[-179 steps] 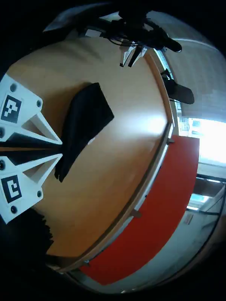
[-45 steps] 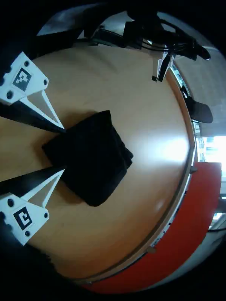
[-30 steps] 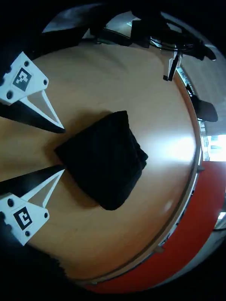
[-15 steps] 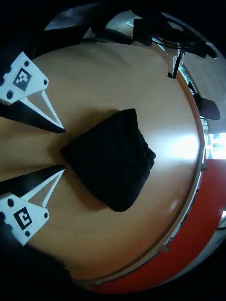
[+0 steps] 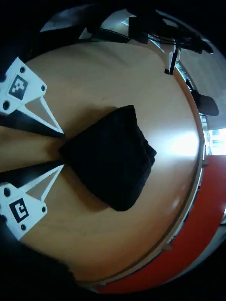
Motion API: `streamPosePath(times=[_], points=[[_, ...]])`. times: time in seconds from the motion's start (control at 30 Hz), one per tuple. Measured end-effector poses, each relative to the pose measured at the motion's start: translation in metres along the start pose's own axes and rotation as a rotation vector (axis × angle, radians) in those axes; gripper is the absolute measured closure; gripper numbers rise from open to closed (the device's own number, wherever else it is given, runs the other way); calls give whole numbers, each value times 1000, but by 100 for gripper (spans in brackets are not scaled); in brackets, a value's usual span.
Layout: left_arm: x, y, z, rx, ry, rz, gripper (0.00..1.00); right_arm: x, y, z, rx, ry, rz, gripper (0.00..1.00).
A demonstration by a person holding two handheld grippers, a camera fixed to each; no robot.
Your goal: Fold towel
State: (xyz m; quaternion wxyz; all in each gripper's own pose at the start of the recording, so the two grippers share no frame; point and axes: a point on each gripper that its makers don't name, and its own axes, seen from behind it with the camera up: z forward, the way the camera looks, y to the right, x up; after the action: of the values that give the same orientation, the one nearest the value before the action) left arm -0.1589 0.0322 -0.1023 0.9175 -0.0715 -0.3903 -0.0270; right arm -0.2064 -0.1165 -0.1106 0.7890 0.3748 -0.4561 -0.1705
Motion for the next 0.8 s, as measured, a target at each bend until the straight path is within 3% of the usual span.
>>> streamPosePath(times=[0.3,0.8], points=[[1,-1,1,0,-1,0,20,0,6,1,-26,7,26,94],[0,0,3,-4,-4,2,20,19,7,-7,-36,56,30,96]])
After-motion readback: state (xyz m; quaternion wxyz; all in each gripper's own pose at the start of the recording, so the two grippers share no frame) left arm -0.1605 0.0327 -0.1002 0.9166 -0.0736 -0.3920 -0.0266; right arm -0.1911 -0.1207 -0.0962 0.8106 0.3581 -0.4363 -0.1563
